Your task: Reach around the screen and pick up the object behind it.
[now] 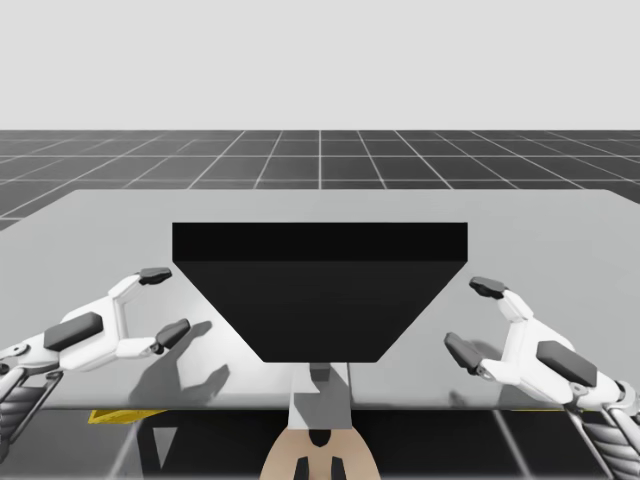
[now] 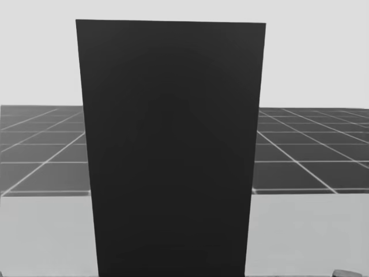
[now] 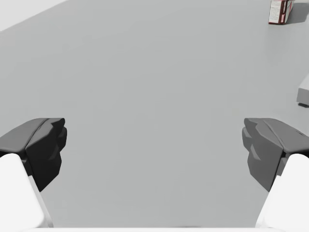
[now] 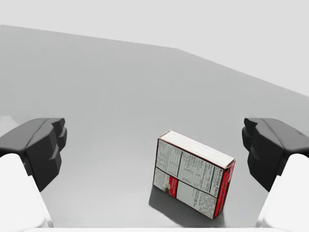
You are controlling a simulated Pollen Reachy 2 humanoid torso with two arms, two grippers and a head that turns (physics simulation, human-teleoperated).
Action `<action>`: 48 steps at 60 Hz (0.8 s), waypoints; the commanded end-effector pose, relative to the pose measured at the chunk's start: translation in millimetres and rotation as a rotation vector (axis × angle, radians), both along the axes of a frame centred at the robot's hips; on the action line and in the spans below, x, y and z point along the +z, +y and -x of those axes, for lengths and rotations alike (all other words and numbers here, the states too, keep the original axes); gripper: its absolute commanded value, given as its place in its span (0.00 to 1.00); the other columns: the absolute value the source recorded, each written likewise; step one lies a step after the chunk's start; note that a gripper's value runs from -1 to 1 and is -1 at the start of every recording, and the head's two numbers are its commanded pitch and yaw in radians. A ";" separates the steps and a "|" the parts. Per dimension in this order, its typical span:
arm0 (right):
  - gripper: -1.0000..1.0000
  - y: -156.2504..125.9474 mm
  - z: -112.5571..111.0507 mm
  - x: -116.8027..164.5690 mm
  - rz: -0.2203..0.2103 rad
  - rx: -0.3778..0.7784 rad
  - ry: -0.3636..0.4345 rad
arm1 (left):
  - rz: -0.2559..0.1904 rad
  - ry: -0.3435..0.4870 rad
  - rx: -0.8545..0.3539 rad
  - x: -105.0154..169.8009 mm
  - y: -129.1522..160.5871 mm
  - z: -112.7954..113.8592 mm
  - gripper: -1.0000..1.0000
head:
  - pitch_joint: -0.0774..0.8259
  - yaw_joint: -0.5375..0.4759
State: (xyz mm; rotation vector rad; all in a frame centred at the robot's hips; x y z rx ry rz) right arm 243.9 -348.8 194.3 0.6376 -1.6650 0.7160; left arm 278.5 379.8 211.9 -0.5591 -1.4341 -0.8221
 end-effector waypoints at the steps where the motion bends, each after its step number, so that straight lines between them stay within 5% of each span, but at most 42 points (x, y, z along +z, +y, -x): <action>1: 0.00 -14.3 -4.2 -16.0 0.013 -0.020 0.006 | -0.009 0.016 -0.026 -2.7 0.5 0.7 0.00 | 0.20 0.47; 15: 0.00 -21.1 -27.4 -39.0 0.021 -0.012 0.048 | -0.003 0.018 -0.038 -5.1 -0.8 0.7 0.00 | 0.22 0.46; 38: 0.00 -10.5 -78.3 -51.1 -0.064 0.076 0.100 | 0.009 0.009 -0.038 -7.5 -0.3 1.5 0.00 | 0.23 0.46; 48: 0.00 1.5 -96.9 -61.9 -0.033 0.107 0.139 | 0.008 0.006 -0.034 -7.9 -0.2 2.3 0.00 | 0.24 0.46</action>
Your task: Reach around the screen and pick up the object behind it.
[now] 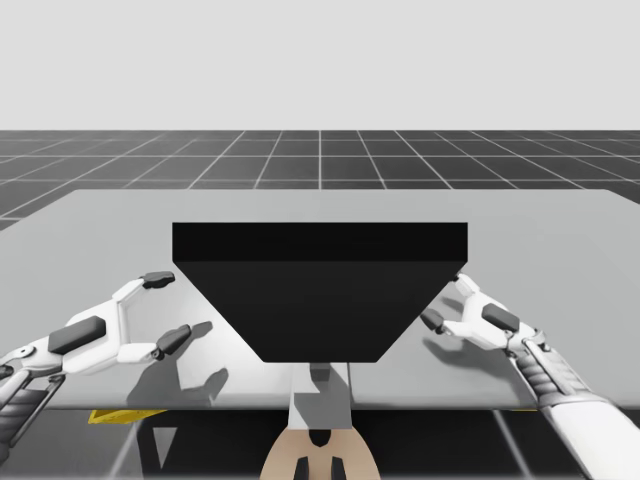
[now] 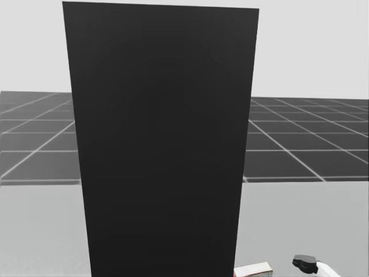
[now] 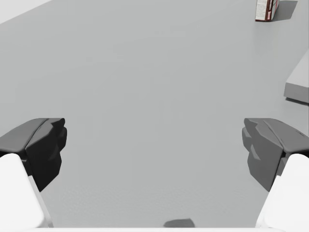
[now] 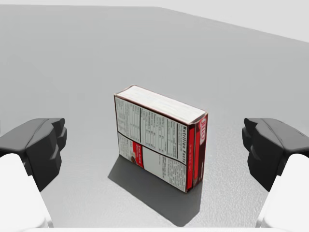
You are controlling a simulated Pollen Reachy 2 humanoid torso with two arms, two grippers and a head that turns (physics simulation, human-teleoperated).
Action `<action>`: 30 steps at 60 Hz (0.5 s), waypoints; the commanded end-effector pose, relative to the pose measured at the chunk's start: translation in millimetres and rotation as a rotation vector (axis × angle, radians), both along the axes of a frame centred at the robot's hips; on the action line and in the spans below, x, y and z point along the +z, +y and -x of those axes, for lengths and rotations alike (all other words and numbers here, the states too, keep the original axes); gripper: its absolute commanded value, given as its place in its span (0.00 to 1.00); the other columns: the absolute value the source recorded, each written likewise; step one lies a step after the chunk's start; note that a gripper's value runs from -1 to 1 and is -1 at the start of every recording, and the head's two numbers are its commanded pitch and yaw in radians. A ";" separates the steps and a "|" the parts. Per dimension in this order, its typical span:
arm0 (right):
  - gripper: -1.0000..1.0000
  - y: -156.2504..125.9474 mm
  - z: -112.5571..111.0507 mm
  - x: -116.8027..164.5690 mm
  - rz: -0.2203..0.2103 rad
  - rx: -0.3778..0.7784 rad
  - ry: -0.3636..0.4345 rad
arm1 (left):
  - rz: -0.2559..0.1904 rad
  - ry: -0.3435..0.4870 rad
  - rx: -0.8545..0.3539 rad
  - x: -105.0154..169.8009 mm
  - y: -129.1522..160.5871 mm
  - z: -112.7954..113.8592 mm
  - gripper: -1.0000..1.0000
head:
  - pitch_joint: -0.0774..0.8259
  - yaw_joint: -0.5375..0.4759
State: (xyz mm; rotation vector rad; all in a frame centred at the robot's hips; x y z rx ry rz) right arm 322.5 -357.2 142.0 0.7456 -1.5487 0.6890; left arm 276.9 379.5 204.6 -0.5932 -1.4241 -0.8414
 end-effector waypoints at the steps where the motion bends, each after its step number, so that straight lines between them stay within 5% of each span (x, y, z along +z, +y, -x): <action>1: 0.00 11.2 -19.5 -10.5 -0.006 0.042 0.019 | 0.002 -0.002 0.001 -0.7 0.1 0.7 0.00 | 0.24 0.46; 30: 0.00 48.1 -55.9 -31.0 0.047 0.135 0.068 | -0.004 0.000 0.020 -6.8 4.6 5.1 0.00 | 0.26 0.47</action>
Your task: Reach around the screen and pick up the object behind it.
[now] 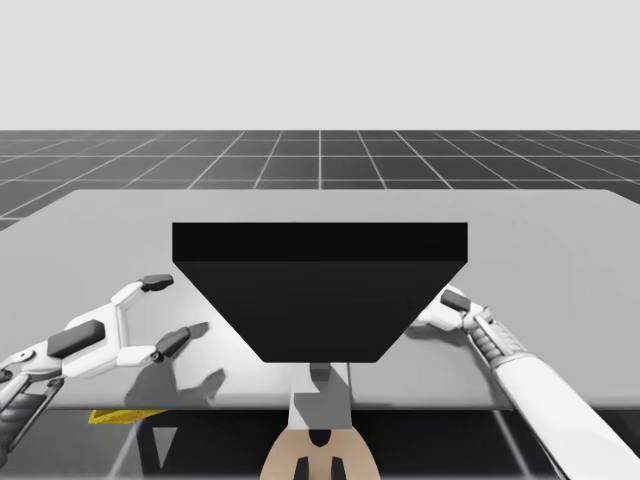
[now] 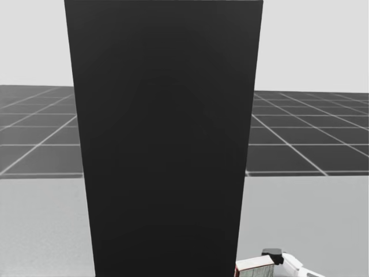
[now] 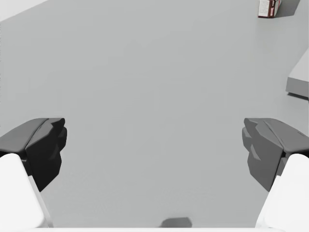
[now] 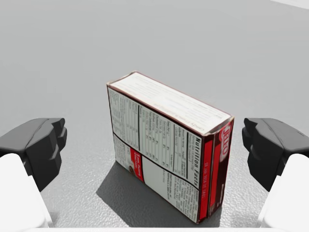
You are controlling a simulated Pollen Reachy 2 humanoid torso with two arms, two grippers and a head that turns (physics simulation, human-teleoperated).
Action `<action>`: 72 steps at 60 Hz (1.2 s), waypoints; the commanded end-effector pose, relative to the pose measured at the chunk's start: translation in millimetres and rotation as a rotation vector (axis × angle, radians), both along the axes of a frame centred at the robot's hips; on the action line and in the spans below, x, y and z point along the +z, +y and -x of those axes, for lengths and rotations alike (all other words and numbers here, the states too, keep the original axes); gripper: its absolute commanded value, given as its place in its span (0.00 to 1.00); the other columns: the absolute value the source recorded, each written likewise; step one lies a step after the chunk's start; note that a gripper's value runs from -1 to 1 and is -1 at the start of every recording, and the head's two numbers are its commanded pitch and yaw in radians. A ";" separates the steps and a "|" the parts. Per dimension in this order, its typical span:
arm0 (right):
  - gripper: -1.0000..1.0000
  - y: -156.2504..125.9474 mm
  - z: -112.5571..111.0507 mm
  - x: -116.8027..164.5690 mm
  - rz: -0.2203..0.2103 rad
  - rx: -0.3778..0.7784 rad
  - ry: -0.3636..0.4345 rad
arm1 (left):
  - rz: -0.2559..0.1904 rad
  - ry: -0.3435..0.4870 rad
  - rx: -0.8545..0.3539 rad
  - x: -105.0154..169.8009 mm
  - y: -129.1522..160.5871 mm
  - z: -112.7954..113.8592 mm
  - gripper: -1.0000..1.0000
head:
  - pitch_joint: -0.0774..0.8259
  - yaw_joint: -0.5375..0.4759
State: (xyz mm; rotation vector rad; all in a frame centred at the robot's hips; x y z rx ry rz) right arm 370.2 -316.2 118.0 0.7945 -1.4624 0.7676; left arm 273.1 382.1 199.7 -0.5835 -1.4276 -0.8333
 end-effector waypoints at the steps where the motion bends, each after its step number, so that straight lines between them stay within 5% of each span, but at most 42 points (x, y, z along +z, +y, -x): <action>1: 0.00 7.2 -9.0 -7.4 0.004 0.042 0.025 | -0.003 0.002 0.008 -1.8 2.0 1.4 0.00 | 0.26 0.47; 8: 0.00 9.9 -11.5 -12.0 0.023 0.048 0.034 | -0.003 -0.002 0.009 -1.7 1.8 1.2 0.00 | 0.26 0.47; 10: 0.11 11.5 -10.2 -12.9 0.022 0.030 0.017 | -0.007 -0.003 0.011 -1.8 1.6 1.4 0.00 | 0.26 0.47; 12: 0.78 12.2 -9.1 -13.4 0.019 0.008 0.004 | -0.011 -0.003 0.013 -2.3 1.6 1.5 0.00 | 0.26 0.47; 13: 0.95 12.4 -8.5 -13.2 0.020 0.009 0.005 | -0.012 -0.002 0.013 -2.4 1.7 1.5 0.00 | 0.26 0.47; 14: 0.99 12.2 -8.4 -13.1 0.020 0.013 0.007 | -0.013 -0.002 0.014 -2.5 1.8 1.5 0.00 | 0.26 0.47; 39: 1.00 -11.9 24.9 5.8 0.047 -0.022 -0.086 | -0.030 -0.009 0.034 -1.5 2.5 -0.2 0.00 | 0.26 0.47; 72: 1.00 -116.8 83.3 47.8 0.014 -0.253 -0.206 | -0.021 -0.017 0.042 -0.2 3.2 -2.9 0.00 | 0.25 0.46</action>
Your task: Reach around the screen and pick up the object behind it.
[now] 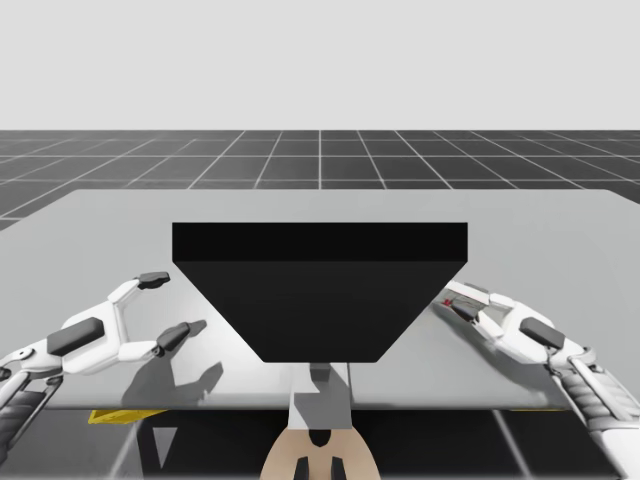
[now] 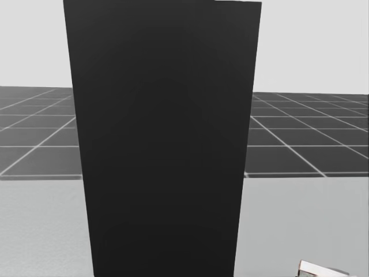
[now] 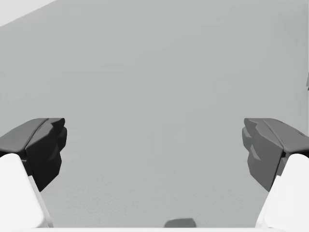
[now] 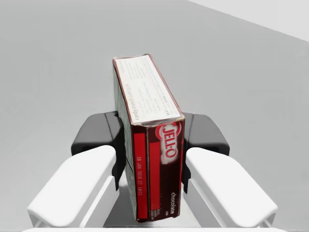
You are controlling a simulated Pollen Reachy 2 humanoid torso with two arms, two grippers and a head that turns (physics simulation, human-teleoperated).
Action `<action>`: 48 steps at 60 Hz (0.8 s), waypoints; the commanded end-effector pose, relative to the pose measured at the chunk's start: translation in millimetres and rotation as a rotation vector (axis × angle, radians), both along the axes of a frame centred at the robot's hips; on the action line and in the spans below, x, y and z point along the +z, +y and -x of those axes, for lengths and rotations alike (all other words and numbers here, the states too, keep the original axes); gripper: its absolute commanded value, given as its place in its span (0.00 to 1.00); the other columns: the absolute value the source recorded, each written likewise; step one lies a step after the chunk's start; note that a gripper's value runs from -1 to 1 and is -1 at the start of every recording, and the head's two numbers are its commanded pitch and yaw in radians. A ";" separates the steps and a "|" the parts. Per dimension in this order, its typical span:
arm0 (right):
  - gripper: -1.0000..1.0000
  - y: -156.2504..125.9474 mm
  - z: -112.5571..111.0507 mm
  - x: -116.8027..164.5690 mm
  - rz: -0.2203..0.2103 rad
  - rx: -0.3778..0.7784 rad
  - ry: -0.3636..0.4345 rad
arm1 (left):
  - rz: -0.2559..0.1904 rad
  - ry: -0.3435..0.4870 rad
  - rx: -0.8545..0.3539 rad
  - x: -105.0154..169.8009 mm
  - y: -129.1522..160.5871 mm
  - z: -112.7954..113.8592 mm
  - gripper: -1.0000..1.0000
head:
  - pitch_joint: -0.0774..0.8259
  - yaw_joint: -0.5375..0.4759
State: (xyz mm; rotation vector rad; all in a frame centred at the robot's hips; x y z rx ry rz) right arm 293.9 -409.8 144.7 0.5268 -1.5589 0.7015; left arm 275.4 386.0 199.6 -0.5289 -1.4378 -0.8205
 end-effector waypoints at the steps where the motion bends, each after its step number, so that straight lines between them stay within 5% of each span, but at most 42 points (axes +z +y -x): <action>1: 1.00 -24.2 7.3 21.7 -0.057 -0.028 -0.124 | 0.001 -0.002 -0.001 -0.2 -0.7 -0.5 0.00 | 0.25 0.46; 31: 1.00 -47.6 15.8 113.2 -0.103 -0.168 -0.313 | -0.001 -0.008 0.009 -0.9 1.9 0.9 0.00 | 0.26 0.46; 48: 1.00 -30.3 25.5 178.4 -0.105 -0.210 -0.459 | -0.005 -0.010 0.005 -0.4 -0.4 -0.7 0.00 | 0.26 0.46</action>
